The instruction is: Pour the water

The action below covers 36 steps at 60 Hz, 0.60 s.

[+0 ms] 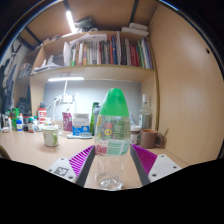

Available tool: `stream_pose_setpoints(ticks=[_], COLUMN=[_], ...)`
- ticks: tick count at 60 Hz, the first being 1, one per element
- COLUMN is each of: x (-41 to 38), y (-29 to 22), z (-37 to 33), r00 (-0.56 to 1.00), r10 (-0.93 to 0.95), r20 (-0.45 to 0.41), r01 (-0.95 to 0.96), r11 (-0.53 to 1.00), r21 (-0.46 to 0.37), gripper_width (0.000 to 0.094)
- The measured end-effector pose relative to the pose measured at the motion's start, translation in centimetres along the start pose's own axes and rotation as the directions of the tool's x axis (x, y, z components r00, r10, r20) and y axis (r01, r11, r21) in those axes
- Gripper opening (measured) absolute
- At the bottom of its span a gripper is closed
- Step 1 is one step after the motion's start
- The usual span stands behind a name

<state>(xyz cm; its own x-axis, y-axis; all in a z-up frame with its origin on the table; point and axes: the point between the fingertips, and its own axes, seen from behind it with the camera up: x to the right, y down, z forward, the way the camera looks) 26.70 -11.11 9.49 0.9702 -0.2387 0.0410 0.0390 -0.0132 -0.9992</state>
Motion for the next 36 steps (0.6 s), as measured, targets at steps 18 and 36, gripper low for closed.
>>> stream_pose_setpoints(ticks=[18, 36], x=[-0.5, -1.4], y=[0.1, -2.2], z=[0.7, 2.3], r00=[0.999, 0.999], r10=[0.035, -0.034], r20=[-0.004, 0.034], r01=[-0.034, 0.033], r11=[0.998, 0.999], r21=[0.055, 0.038], gripper_width=[0.0373, 0.0356])
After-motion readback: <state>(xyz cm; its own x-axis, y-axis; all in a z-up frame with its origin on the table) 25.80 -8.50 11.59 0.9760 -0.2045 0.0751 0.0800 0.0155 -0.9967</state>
